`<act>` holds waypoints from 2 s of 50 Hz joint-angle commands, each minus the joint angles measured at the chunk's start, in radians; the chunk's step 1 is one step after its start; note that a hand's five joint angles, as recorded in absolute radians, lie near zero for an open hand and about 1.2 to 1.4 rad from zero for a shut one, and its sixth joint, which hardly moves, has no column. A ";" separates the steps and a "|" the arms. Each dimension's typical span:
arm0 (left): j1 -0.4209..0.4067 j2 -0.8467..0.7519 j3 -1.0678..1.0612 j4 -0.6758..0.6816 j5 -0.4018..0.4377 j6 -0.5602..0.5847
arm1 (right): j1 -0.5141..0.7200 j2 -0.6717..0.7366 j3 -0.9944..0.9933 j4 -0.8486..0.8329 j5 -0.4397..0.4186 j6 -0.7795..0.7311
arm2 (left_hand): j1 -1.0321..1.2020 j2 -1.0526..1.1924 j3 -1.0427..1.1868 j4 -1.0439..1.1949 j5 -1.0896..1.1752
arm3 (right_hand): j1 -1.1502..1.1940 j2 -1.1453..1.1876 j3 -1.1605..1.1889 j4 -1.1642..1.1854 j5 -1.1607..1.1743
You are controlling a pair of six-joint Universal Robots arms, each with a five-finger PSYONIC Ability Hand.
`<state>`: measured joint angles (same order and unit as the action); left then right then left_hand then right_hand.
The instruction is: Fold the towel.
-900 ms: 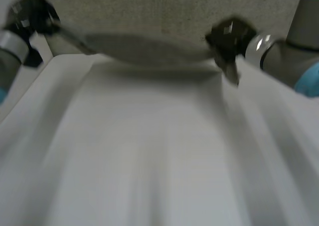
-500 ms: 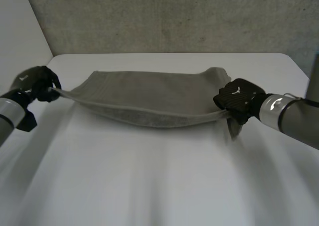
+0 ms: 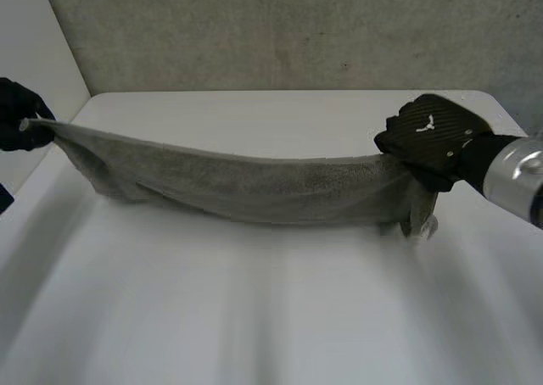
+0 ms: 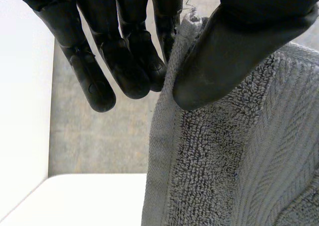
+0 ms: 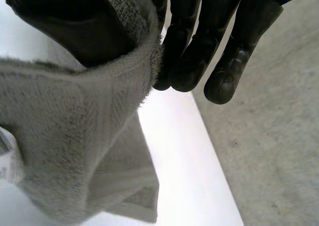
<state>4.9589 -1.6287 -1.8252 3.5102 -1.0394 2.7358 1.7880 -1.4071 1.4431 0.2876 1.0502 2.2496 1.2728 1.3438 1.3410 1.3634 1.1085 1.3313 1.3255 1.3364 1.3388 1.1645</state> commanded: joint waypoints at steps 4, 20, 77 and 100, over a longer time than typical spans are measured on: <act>-0.101 -0.262 0.165 0.059 -0.053 0.005 | 0.008 0.281 -0.150 -0.062 0.016 -0.173 | 0.123 0.052 0.055 0.033 0.113 | 0.065 0.071 0.060 0.058 0.057; -0.240 -0.662 0.604 0.049 -0.232 0.030 | 0.045 0.569 -0.335 -0.376 0.045 -0.151 | 0.123 0.052 0.055 0.033 0.113 | 0.065 0.071 0.060 0.058 0.057; -0.309 -0.510 0.400 0.079 -0.303 0.117 | 0.096 0.611 -0.521 -0.136 0.132 0.364 | -0.968 -1.039 -1.036 -1.059 -0.979 | -0.936 -0.930 -0.941 -0.943 -0.944; -0.339 -0.522 0.391 0.069 -0.263 0.306 | 0.077 0.203 0.041 -0.166 0.225 0.380 | -1.009 -1.080 -1.078 -1.100 -1.020 | -0.856 -0.850 -0.861 -0.863 -0.864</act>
<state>4.6208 -2.1648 -1.3989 3.5799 -1.3021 3.0473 1.8678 -1.1192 1.3613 0.1372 1.2796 2.6271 0.3337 0.3242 0.3265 0.3337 0.1122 0.4796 0.4944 0.4872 0.4885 0.2828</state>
